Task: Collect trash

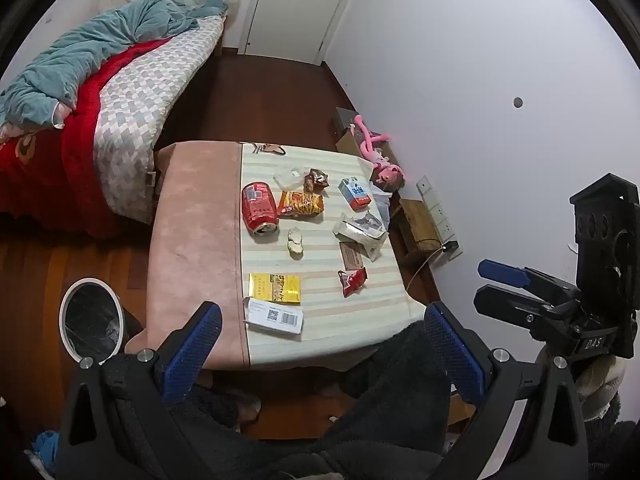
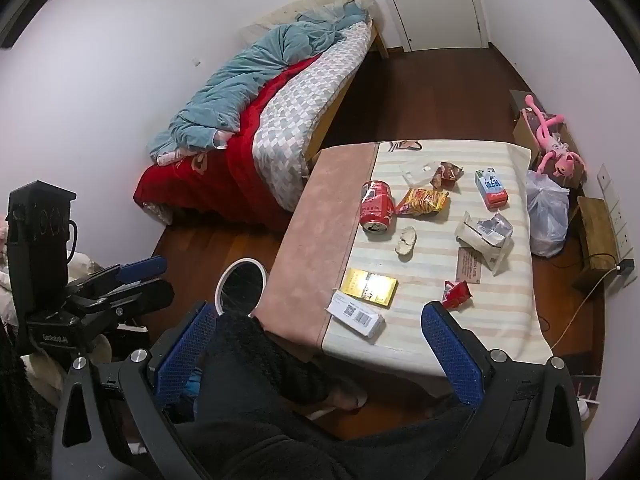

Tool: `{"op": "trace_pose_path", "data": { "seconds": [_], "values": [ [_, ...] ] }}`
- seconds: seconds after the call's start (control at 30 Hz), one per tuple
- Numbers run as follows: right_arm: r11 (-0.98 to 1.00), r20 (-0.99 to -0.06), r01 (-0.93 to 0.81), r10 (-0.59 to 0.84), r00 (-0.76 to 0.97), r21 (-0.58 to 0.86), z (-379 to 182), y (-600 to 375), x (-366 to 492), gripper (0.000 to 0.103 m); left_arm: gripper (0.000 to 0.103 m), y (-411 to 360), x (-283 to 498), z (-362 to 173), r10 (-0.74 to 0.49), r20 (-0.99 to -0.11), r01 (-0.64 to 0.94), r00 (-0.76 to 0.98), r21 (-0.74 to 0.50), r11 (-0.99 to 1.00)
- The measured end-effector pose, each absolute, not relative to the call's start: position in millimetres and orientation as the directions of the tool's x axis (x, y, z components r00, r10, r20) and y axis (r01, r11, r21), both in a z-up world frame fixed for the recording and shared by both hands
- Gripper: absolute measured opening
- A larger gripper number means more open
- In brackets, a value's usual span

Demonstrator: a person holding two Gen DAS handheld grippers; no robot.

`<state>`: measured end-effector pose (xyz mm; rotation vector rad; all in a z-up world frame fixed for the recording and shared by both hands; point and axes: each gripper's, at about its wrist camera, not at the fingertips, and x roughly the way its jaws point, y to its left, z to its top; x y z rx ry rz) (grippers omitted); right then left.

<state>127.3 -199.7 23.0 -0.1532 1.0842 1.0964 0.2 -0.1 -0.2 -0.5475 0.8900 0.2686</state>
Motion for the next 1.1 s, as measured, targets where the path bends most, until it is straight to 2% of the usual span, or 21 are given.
{"op": "trace_pose_path", "data": {
  "seconds": [1.1],
  "values": [
    [0.496, -0.773, -0.786, 0.634, 0.036, 0.37, 30, -197, 125, 0.103, 0.103, -6, 5, -5, -0.024, -0.786, -0.414, 0.617, -0.351, 0.84]
  ]
}}
